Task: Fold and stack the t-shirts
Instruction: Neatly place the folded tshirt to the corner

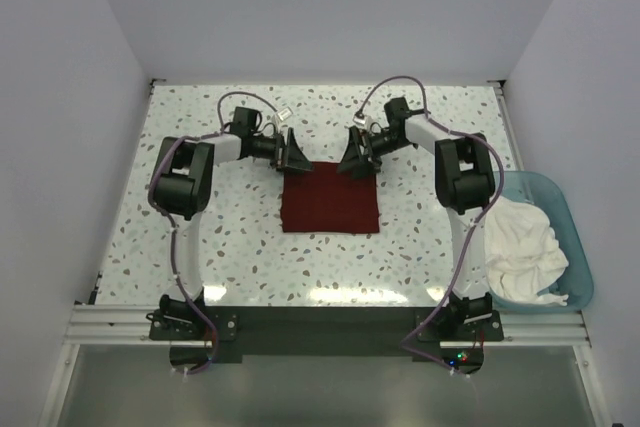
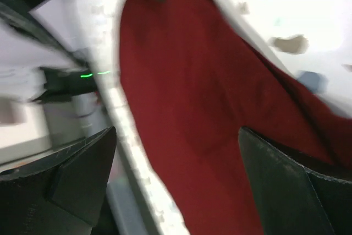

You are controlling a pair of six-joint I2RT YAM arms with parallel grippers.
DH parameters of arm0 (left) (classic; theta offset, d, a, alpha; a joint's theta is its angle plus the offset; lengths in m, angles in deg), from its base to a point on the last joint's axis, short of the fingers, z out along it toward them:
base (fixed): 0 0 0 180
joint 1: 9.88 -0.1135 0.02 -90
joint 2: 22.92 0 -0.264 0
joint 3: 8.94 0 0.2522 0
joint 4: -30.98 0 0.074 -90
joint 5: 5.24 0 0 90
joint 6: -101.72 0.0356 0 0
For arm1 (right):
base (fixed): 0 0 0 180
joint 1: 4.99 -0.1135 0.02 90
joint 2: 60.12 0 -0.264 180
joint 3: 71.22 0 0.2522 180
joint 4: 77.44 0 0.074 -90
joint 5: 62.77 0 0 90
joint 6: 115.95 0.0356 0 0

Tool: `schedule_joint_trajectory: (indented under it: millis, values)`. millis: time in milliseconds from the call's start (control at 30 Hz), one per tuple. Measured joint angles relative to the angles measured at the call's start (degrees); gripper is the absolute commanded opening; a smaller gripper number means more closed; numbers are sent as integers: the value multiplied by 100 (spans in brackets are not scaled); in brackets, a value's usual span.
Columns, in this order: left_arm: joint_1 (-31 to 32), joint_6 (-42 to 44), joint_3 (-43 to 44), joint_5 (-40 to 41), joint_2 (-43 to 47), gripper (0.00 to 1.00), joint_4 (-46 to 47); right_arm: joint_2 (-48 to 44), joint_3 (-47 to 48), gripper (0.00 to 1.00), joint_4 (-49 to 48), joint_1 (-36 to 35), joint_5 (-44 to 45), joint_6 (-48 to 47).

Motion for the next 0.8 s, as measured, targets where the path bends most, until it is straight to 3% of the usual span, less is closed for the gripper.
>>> schedule_joint_trajectory:
  millis: [100, 233, 400, 567, 667, 800]
  values:
    - [-92, -227, 140, -280, -275, 100, 103, 409, 120, 99, 74, 94, -269, 26]
    - [-203, -236, 413, -197, -396, 100, 70, 420, 474, 99, 181, 162, 149, -254]
    - [-507, 114, 481, 243, -223, 100, -203, 376, 968, 99, 236, 273, 1176, -636]
    - [-916, 774, 407, 1410, 636, 100, -774, -313, 778, 99, 162, 264, 2658, -706]
    - [-1088, 1021, 385, 2253, 1438, 100, -1054, -1342, 160, 99, 9, -125, 3842, -820]
    - [-1132, 1333, 354, 3318, 2424, 100, -1309, -2350, -302, 99, -94, -1473, 4883, -780]
